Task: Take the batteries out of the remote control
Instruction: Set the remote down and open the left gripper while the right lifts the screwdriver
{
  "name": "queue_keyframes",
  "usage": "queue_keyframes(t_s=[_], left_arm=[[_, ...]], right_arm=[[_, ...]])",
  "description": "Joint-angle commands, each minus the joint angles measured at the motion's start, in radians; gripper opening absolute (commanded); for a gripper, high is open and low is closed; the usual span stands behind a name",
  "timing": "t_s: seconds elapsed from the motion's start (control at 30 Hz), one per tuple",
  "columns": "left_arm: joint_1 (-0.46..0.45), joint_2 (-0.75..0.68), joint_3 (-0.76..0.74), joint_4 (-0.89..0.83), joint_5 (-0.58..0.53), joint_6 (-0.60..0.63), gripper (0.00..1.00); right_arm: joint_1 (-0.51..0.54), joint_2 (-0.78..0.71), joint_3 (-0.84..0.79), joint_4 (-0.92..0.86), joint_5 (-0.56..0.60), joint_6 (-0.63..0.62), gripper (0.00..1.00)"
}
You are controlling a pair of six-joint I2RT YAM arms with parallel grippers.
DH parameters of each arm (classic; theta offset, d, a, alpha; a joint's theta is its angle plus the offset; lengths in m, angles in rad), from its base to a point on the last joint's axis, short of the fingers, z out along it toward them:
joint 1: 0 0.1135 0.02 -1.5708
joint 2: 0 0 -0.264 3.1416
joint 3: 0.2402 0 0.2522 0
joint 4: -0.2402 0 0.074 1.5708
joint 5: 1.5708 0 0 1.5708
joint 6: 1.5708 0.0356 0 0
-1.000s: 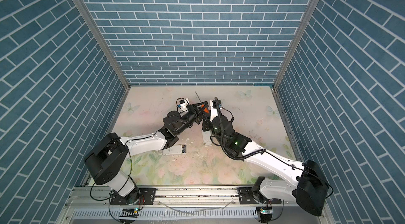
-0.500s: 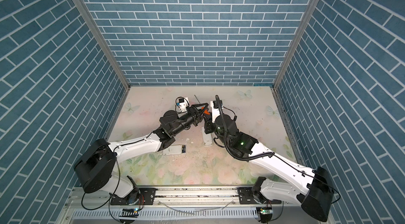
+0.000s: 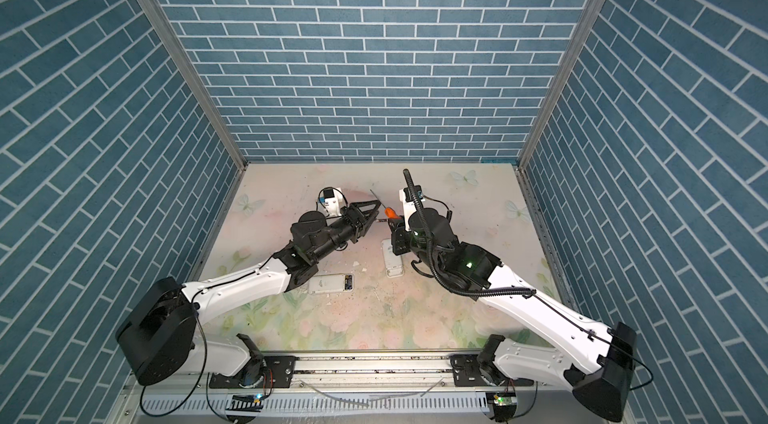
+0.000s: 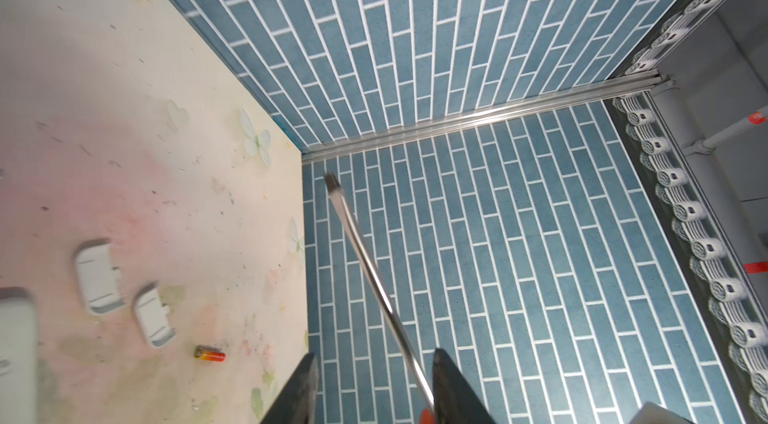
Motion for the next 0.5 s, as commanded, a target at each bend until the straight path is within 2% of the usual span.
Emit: queue_keyframes(t_s=[0.0, 0.3, 0.47], left_arm=[[0.044, -0.063, -0.038, -0.033, -0.024, 0.051, 0.47], [0.146, -0.201, -0.065, -0.218, 0.0, 0.118, 0.47], [0.199, -0.249, -0.058, -0.434, 0.073, 0.17, 0.47]], right_arm=[[0.002, 0.013, 0.087, -0.131, -0.03, 0.034, 0.0], [0.002, 0.023, 0.138, -0.268, -0.101, 0.042, 0.0], [0.001, 0.065, 0.226, -0.395, -0.182, 0.05, 0.0]])
